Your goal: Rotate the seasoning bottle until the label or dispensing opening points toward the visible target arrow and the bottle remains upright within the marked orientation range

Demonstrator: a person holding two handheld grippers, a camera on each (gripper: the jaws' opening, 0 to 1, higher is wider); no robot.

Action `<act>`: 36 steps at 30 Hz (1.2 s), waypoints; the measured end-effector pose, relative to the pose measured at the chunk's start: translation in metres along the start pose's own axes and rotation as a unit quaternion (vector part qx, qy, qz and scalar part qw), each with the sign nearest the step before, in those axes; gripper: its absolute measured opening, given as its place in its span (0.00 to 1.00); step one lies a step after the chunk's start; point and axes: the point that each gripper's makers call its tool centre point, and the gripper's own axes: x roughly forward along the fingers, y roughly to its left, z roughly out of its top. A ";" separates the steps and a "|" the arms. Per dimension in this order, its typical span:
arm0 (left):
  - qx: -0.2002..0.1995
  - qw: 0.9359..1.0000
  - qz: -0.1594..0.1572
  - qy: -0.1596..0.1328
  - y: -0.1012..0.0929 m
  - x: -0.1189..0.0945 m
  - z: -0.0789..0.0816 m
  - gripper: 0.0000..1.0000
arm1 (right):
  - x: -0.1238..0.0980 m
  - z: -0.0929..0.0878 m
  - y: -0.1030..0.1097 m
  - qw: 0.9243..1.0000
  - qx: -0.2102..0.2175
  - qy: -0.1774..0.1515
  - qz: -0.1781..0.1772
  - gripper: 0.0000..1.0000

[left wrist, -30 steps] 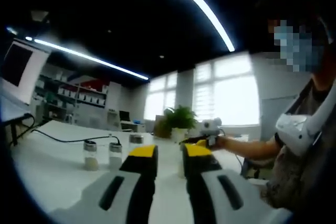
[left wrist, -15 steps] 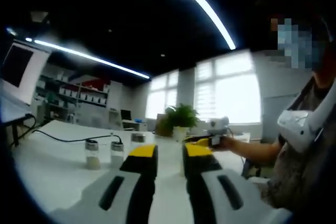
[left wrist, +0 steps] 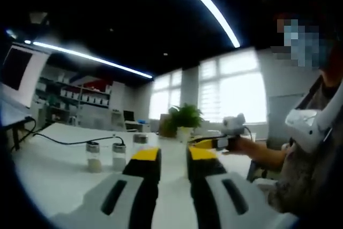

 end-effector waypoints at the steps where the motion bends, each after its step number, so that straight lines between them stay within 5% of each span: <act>1: -0.001 1.000 0.001 -0.001 0.001 -0.001 0.000 0.20 | 0.000 0.000 -0.001 1.000 0.002 -0.001 -0.004 0.37; 16: 0.008 1.000 0.007 0.006 0.001 0.000 -0.002 0.20 | -0.002 0.001 -0.003 0.996 0.007 -0.009 -0.093 0.37; 26: 0.016 1.000 0.011 0.009 0.001 0.000 -0.003 0.20 | -0.003 0.001 -0.006 0.994 0.001 -0.011 -0.111 0.37; 31: 0.014 1.000 0.008 0.011 0.000 0.002 -0.004 0.20 | -0.002 0.002 -0.007 0.996 -0.017 -0.009 -0.091 0.38; 33: 0.014 1.000 0.008 0.011 0.000 0.001 -0.004 0.20 | -0.001 0.000 -0.005 0.997 -0.050 0.005 -0.059 0.38; 36: 0.013 1.000 0.006 0.010 0.000 0.000 -0.003 0.20 | 0.000 0.002 -0.003 1.000 -0.024 0.002 -0.009 0.39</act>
